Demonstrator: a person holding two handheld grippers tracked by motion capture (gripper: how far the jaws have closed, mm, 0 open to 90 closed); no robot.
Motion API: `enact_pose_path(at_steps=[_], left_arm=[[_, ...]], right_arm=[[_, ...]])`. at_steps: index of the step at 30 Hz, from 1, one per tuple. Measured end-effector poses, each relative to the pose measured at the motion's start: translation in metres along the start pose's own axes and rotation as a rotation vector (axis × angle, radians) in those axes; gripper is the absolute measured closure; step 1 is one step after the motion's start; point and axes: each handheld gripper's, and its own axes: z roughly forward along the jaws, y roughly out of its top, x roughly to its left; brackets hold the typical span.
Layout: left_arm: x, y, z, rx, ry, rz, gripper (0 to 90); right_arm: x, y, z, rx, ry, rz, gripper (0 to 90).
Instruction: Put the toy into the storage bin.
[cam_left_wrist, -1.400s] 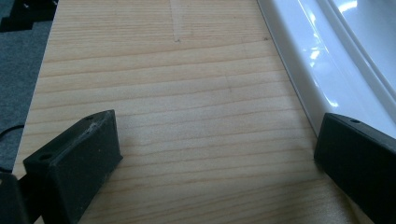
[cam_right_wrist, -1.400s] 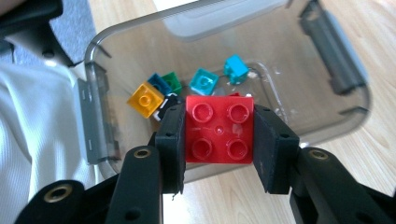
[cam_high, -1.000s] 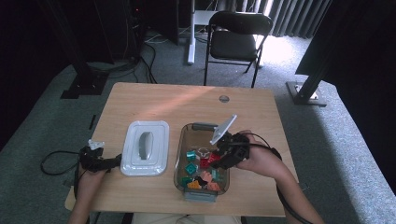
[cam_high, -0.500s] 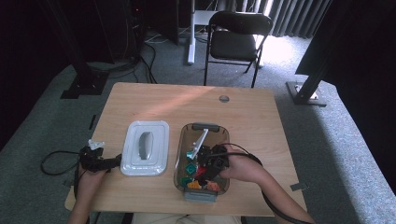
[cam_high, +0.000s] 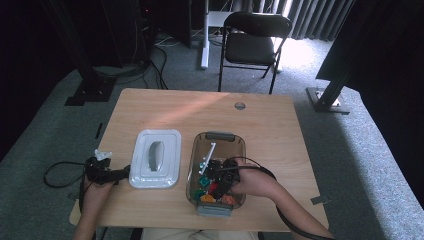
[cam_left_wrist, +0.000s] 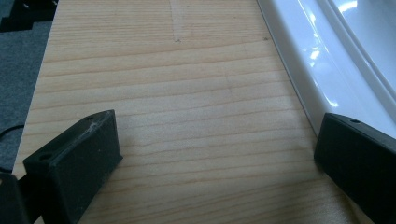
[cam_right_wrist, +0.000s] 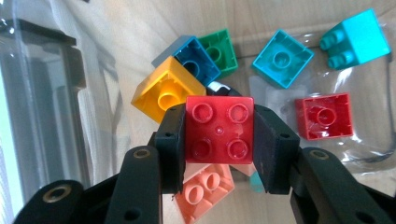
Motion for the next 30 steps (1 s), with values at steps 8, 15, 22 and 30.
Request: enact_pose_path(at_steps=[8,15,22,30], left_arm=[[0.000,0.000,0.000,-0.001,0.000,-0.002,0.8],[0.000,0.000,0.000,-0.002,0.000,-0.002,0.8],[0.000,0.000,0.000,0.000,0.000,0.000,0.8],[0.000,0.000,0.000,0.001,-0.001,-0.001,0.8]], right_arm=[[-0.002,-0.002,0.006,0.021,0.006,0.007,54.4],[-0.003,-0.006,-0.002,-0.019,0.009,0.023,49.0],[-0.011,-0.023,-0.034,-0.170,-0.027,0.098,41.3],[-0.025,-0.047,-0.060,-0.305,-0.065,0.210,31.4]])
